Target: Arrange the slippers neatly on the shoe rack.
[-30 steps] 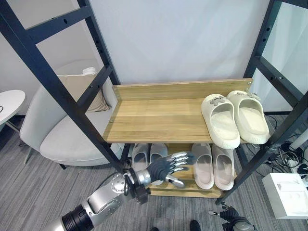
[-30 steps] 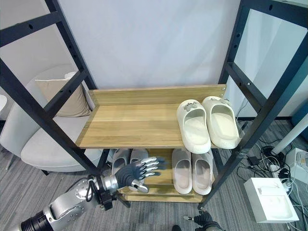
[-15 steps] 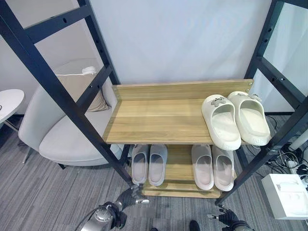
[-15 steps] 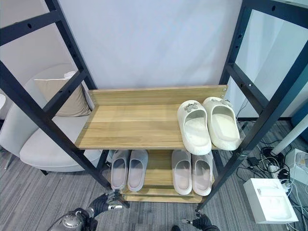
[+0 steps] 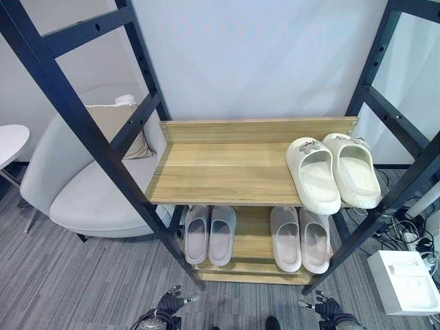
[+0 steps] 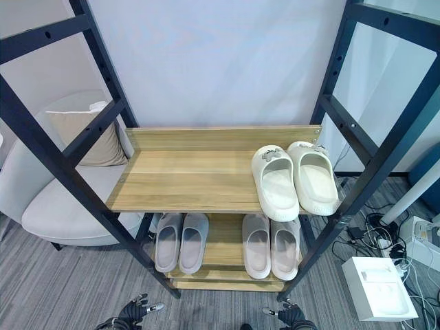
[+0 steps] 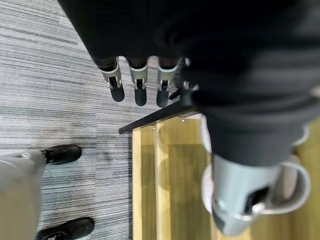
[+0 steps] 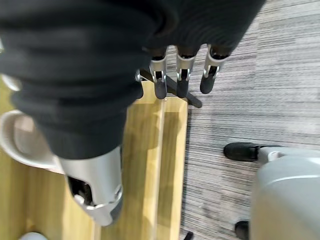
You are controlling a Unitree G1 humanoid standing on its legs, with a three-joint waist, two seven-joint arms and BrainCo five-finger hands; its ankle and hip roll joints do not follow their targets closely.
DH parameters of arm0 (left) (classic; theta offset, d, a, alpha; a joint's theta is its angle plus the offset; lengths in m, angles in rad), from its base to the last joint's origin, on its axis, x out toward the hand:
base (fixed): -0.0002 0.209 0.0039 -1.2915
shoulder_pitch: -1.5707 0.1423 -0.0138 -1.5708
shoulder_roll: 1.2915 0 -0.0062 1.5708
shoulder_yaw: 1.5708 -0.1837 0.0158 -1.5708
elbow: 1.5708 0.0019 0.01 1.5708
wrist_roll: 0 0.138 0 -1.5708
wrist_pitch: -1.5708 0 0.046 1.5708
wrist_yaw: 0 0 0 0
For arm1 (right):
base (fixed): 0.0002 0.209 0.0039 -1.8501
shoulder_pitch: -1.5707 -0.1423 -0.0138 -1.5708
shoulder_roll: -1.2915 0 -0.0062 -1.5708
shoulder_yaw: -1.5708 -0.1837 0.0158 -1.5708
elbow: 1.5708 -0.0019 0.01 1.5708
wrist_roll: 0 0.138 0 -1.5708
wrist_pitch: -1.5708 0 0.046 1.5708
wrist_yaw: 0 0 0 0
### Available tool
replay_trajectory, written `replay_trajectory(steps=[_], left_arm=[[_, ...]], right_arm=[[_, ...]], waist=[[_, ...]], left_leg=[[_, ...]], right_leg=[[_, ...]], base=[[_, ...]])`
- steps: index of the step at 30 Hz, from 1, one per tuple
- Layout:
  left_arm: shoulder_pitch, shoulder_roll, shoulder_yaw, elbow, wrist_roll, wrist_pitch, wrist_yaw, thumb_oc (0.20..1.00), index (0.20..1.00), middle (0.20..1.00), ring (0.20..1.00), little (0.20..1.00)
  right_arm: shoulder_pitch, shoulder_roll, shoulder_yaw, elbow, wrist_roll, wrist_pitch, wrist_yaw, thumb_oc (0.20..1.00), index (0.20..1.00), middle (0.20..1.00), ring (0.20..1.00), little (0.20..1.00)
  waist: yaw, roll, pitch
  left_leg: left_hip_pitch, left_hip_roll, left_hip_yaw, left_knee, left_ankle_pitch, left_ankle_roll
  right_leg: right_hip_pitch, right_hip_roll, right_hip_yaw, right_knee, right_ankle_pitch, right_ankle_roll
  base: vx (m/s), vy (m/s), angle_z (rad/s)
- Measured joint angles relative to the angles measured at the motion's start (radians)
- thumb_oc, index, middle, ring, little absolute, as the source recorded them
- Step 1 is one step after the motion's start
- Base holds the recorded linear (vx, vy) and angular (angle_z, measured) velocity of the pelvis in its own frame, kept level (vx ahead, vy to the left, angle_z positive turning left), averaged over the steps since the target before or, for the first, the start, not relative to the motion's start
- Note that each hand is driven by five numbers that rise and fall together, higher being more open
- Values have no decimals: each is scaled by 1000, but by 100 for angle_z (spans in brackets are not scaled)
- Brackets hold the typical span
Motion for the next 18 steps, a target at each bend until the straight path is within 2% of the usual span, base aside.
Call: replay_trajectory(steps=[3,7,18], left_arm=[[1,-2,-2,-6,-1,-10,3,1000,1000,1000,1000,1000],[-9,-2,-5,-55,1,-26,8,1000,1000,1000,1000,1000],[3,-2,-4,-34,10,-31,16,1000,1000,1000,1000,1000]], right_arm=[[32,2,-39,0,21,-11,7,1000,1000,1000,1000,1000],[37,-1,-38,-14,38,-13,5,1000,1000,1000,1000,1000],[29,-3,-39,-81,37,-33,4,1000,1000,1000,1000,1000]], waist=[[0,-3,-1],[-7,-10,-1],[-2,-6,-4]], left_leg=[[6,1,5,-1,-6,1],[6,2,11,-1,-3,5],[7,7,10,-1,-4,3]], right_leg=[[3,1,8,0,-2,-2],[5,4,19,0,1,-1],[5,8,19,0,-1,-4]], base=[[-17,13,-10],[-3,6,-7],[0,0,0]])
